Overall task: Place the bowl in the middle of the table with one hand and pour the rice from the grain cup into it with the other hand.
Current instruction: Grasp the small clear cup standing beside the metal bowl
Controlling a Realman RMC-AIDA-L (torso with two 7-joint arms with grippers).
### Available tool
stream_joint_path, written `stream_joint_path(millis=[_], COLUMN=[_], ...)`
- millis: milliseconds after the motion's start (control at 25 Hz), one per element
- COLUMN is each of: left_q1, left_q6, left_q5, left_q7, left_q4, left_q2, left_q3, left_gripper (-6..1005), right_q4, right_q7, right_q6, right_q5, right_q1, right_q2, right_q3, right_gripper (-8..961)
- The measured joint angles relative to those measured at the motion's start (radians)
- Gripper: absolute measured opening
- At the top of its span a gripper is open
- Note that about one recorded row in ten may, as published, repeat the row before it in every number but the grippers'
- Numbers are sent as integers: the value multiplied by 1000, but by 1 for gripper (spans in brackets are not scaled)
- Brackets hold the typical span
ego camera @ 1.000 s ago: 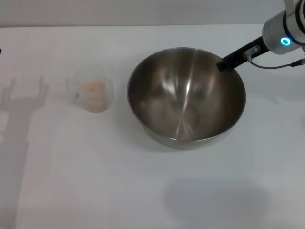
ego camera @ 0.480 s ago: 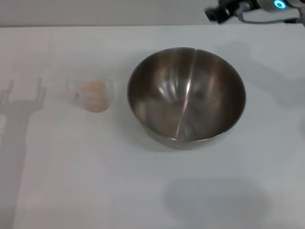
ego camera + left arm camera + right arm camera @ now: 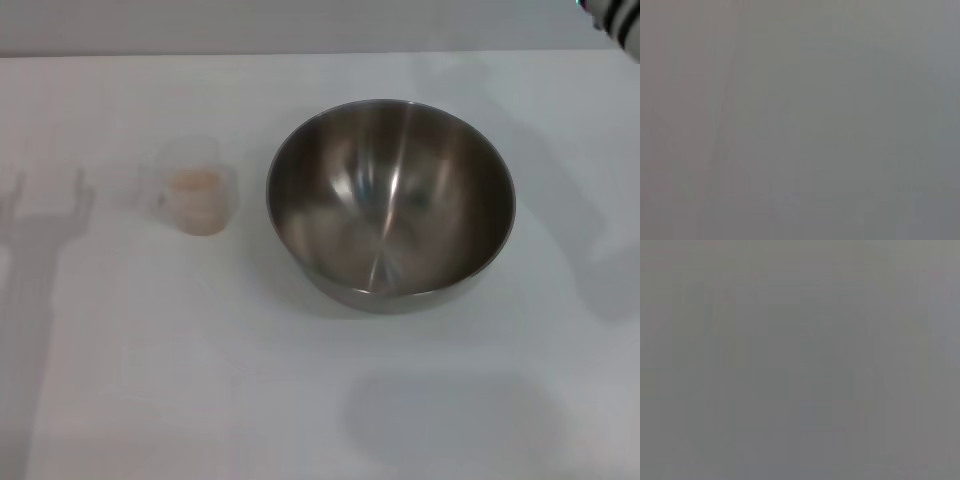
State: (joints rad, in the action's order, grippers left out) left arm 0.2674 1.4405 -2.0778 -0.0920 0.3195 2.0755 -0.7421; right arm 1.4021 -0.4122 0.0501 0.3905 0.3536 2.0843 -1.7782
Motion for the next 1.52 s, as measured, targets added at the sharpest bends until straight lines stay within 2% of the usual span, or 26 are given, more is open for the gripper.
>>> stream_joint_path(millis=[40, 80, 120, 160, 280, 320, 360, 520, 640, 720, 920, 1120, 1520], left_q1=[-6, -6, -11, -11, -19, -28, -28, -42, -44, -37, -12, 18, 72], left_q6=[0, 0, 5, 5, 29, 40, 40, 25, 5, -62, -191, -267, -346], left_q5=[0, 0, -1, -1, -1, -3, -3, -3, -3, -3, -2, -2, 5], left_q7=[0, 0, 0, 0, 8, 16, 16, 18, 22, 43, 98, 110, 110], left_q4=[0, 0, -1, -1, -7, -10, -10, -22, -23, -23, -16, -13, -26], left_q2=[0, 0, 0, 0, -1, -1, -1, 0, 0, 0, 2, 3, 0], left_q3=[18, 18, 52, 52, 122, 174, 174, 243, 267, 296, 306, 306, 293], left_gripper=[710, 710, 710, 710, 709, 709, 709, 709, 708, 708, 708, 707, 706], right_q4=[-85, -85, -196, -196, -393, -465, -539, -833, -889, -925, -942, -959, -976], right_q7=[9, 9, 37, 37, 162, 221, 282, 454, 468, 469, 469, 467, 465], right_q6=[214, 214, 442, 442, 810, 928, 1031, 1306, 1311, 1313, 1314, 1333, 1346], right_q5=[4, 4, 5, 5, 6, 6, 6, 8, 9, 9, 10, 10, 10], right_q1=[-23, -23, -38, -38, -46, -46, -45, -22, -21, -25, -33, -35, -38], right_q2=[1, 1, 2, 2, 3, 2, 1, -3, -3, -2, -2, -1, -2], right_q3=[-45, -45, -90, -90, -138, -146, -150, -115, -95, -80, -66, -63, -55], right_gripper=[348, 348, 348, 349, 349, 349, 349, 349, 349, 349, 349, 349, 348])
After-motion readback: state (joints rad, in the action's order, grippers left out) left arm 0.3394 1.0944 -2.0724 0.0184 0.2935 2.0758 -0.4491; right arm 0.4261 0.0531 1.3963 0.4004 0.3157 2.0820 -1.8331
